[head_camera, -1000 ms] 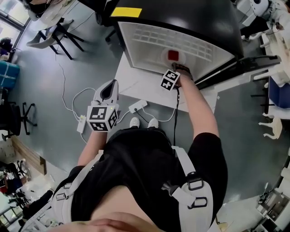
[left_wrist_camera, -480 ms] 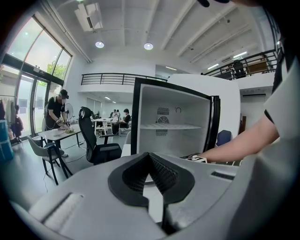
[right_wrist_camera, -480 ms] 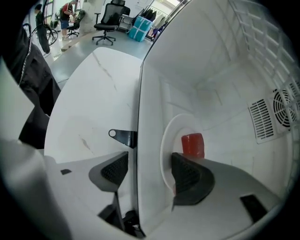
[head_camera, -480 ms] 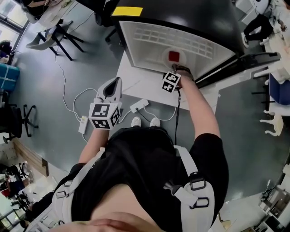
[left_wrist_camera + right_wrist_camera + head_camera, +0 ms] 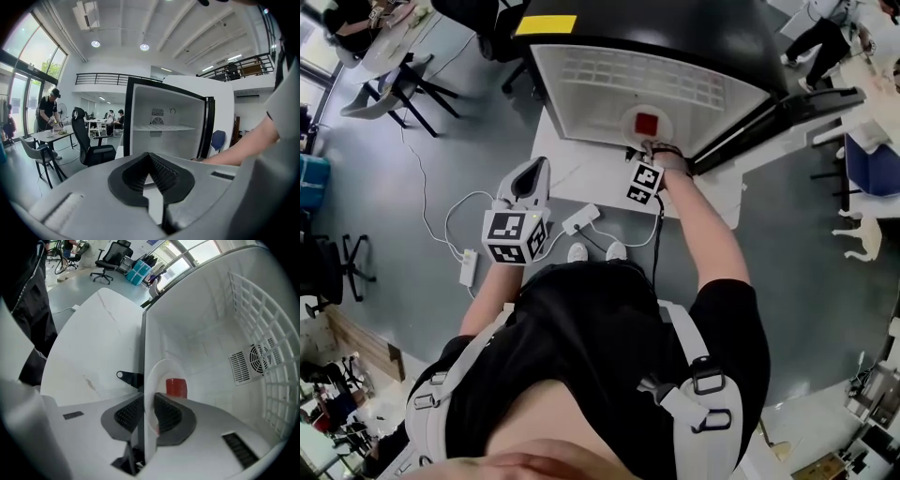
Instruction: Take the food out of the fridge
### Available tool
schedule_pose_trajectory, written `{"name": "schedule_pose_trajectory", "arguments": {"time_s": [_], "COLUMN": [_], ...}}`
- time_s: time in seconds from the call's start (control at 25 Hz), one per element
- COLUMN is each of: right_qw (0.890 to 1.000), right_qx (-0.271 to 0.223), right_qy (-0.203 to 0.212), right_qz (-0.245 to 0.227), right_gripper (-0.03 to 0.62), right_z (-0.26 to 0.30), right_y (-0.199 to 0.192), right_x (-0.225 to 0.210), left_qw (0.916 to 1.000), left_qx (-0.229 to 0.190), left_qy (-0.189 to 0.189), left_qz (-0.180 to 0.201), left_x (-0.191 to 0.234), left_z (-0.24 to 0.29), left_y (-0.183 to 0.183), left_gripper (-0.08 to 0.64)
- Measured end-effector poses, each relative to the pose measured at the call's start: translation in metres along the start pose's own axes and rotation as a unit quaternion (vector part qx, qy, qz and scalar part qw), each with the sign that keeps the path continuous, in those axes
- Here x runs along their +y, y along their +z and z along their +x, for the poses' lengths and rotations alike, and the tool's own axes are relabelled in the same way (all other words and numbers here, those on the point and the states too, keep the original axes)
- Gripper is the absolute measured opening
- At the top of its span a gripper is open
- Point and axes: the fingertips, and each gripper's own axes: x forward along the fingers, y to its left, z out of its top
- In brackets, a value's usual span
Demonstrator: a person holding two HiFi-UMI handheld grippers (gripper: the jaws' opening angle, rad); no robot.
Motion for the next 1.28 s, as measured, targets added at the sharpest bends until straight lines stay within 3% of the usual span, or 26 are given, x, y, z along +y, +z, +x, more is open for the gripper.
{"name": "schedule_pose_trajectory", "arguments": {"time_s": [0.16,0.4,0.56,0.84,1.08,1.28], "right_qw": [0.999,0.987,0.988,0.972,0.975,0.969], "right_qx": [0.005,0.009,-0.031,-0.026,-0.042,-0.063], "right_qy": [-0.038,-0.151,-0.153,-0.227,-0.213,-0.232], "right_qz": [-0.023,-0.051,-0.02,-0.059,-0.047,-0.057], "right_gripper": [0.061,0.025,0.021,0.021,0.021,0.021], "right_z": [-0.008,-0.034,-0.046,-0.071,-0.101,-0.14], "right_y": [-0.003,-0.002,0.008,-0.003,-0.001,0.003], "right_x": [0.002,-0.022,-0.018,-0.011,-0.007,-0.016], "left_qw": [0.9999,0.9995,0.999,0.9978,0.9967,0.9952], "left_qx": [-0.006,-0.011,-0.014,-0.016,-0.019,-0.021], "left_qy": [-0.01,-0.025,-0.037,-0.055,-0.072,-0.091], "left_qz": [0.005,0.016,0.022,0.031,0.032,0.028], "left_x": [-0.006,-0.016,-0.024,-0.035,-0.044,-0.055], "left_z": [0.003,0.006,0.009,0.014,0.019,0.023], "left_y": [0.005,0.01,0.013,0.016,0.019,0.019], "left_gripper": [0.003,0.003,0.003,0.003,0.003,0.003]}}
